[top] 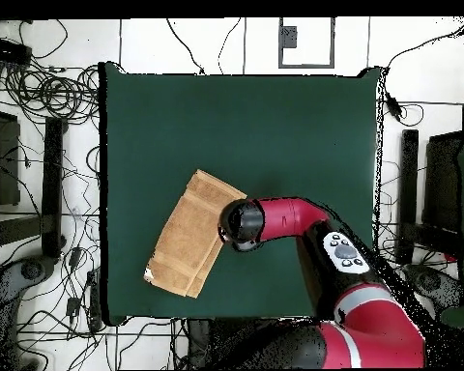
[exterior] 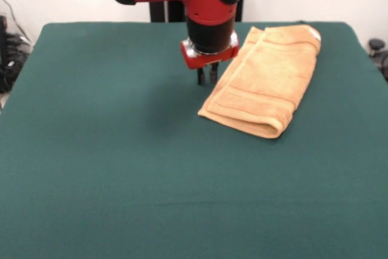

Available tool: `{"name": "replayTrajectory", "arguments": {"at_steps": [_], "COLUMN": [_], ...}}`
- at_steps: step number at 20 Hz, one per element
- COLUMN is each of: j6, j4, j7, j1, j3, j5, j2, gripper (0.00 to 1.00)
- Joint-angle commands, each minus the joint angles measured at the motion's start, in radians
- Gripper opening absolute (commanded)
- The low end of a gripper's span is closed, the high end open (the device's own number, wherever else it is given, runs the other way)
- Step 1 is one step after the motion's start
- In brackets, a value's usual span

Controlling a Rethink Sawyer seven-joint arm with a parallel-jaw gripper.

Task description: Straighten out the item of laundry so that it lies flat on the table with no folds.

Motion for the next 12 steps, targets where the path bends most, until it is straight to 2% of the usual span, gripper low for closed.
{"name": "replayTrajectory", "arguments": {"at_steps": [1,12], "j6": [-0.141,-0.162], "j4": [-0.043,-0.013], "j7": [0.091,0.098], "j1": [0.07,0.063], "j3": [0.04,0.056], "j5": [-0.038,-0.003], "j2": [0.042,0.02], "gripper": [1.0,1.0]}}
